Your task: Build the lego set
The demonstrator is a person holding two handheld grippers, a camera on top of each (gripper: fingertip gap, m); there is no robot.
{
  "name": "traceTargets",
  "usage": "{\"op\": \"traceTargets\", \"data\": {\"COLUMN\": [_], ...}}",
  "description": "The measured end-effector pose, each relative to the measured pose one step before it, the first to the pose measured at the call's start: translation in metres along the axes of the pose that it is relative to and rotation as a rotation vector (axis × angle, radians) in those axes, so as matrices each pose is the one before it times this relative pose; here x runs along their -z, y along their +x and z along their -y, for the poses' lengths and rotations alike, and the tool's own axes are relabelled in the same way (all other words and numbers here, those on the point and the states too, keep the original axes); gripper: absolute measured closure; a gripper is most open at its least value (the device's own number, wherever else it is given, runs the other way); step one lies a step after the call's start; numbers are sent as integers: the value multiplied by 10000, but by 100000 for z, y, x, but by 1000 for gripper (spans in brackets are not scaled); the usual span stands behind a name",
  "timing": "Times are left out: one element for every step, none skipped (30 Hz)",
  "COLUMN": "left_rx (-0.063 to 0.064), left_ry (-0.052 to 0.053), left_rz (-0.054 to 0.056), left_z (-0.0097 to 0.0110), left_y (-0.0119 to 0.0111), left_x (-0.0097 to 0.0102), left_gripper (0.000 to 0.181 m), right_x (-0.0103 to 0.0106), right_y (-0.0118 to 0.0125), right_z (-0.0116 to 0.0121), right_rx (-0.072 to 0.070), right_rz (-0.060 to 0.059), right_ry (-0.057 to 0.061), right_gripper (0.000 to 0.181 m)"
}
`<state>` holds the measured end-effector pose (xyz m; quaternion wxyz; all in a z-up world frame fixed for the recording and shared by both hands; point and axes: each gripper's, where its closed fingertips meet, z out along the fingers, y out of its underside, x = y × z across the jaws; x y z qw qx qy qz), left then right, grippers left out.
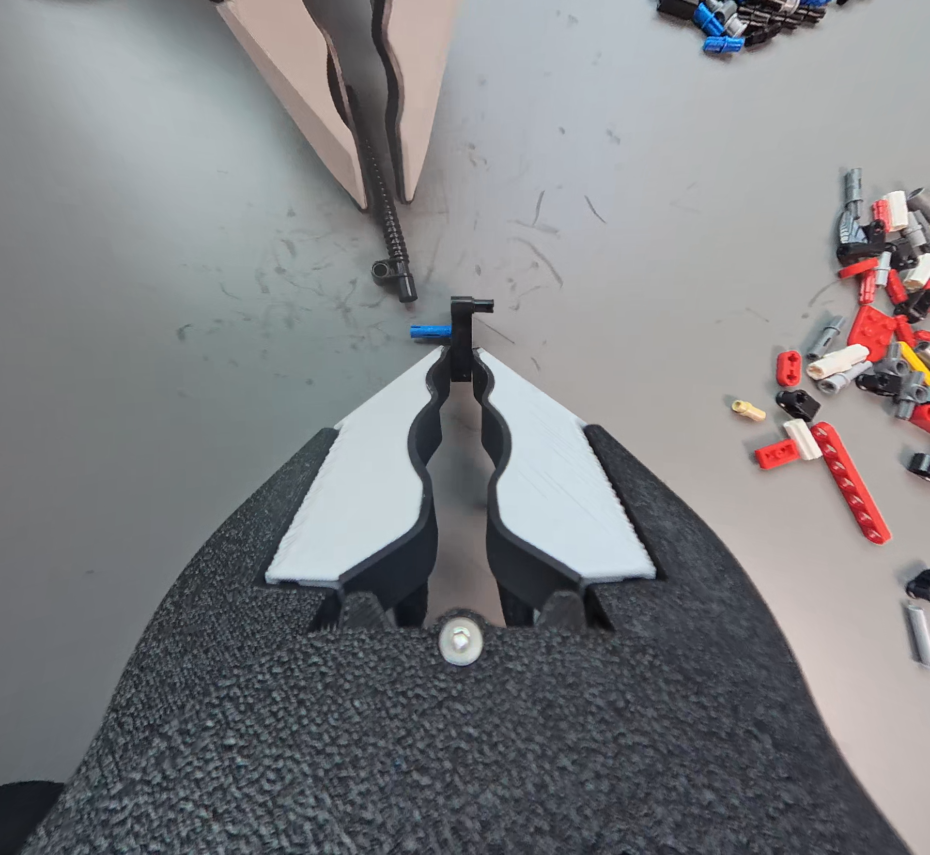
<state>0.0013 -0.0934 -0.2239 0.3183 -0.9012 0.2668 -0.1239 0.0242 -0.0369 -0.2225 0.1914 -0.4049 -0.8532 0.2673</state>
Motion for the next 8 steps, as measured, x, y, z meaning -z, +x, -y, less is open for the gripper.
{"op": "traceTargets", "data": {"left_rx": [-331,-360,-415,-437,-350,-315,-419,-541], "left_ry": [-93,-30,67,147,174,212,281,278], "left_rz": [259,188,205,279,289,290,388,470], "left_z": [-20,40,106,169,217,311,450,505], "left_y": [-143,-33,-46,-114,-134,-127,-208,-256], "left_x": [-41,-28,-37,-11,27,116,228,312], "left_gripper": [174,174,174,174,174,174,174,174], "right_x": [-20,-19,-34,44,145,321,509,615], "right_y": [-3,-59,42,119,73,184,173,41], "right_z": [59,33,-14,56,-15,80,261,433], "right_rx": [-8,-35,-9,-9,-3,-13,-64,-156], "right_rz": [-18,30,-41,-76,-19,-57,-23,92], "right_ry": [26,-13,-21,34,0,72,203,306], "right_gripper": [173,173,172,166,159,155,154,154]}}
